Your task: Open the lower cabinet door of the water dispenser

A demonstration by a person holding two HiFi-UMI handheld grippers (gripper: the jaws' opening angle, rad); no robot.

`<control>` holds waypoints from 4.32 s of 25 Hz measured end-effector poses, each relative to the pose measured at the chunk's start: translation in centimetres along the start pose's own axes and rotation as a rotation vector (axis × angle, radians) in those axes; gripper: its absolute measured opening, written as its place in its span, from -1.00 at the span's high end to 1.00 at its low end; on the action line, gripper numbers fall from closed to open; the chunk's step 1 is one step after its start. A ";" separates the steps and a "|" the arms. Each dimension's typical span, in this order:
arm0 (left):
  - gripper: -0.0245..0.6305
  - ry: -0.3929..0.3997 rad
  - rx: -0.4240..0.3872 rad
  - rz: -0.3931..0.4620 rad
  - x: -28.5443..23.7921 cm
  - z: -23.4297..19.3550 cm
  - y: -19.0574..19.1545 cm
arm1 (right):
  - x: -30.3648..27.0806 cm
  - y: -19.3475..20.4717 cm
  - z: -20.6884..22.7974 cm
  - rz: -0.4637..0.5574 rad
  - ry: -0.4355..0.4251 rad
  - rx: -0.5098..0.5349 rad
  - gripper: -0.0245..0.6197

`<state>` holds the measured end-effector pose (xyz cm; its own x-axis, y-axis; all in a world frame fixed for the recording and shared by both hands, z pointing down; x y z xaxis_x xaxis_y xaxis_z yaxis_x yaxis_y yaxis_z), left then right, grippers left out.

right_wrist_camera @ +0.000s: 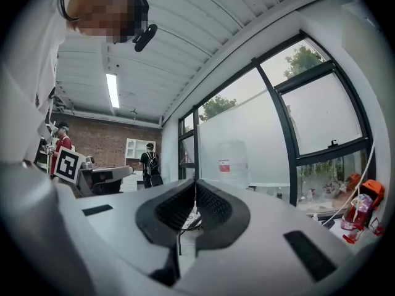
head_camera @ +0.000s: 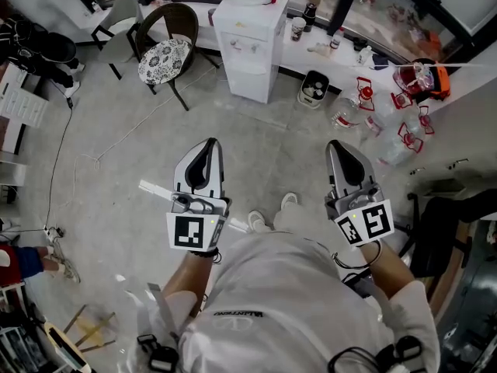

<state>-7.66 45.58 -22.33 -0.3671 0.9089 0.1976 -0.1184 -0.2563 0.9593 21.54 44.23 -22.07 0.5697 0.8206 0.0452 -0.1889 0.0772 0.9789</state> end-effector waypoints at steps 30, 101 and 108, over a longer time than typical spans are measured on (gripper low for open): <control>0.92 -0.067 -0.018 -0.072 -22.3 -3.2 7.9 | -19.6 0.3 18.2 -0.040 -0.092 -0.023 0.87; 0.92 0.219 -0.031 -0.134 -43.4 5.3 87.8 | -51.0 74.0 46.2 -0.073 -0.146 -0.046 0.51; 0.92 0.201 -0.013 -0.122 -43.8 5.0 88.0 | -52.3 74.6 46.3 -0.082 -0.185 -0.027 0.31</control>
<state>2.61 -15.19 54.43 -0.5256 0.8500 0.0351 -0.1844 -0.1542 0.9707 14.74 -19.11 57.77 0.7206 0.6933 0.0036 -0.1559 0.1569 0.9752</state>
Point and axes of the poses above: the fingertips, and each gripper's own axes: x backward along the fingers, z to its right, y out of its underside, the point moved 8 cm from there along x, backward along the fingers, and after that the axes turned 9 degrees about -x, right-handed, at the moved point
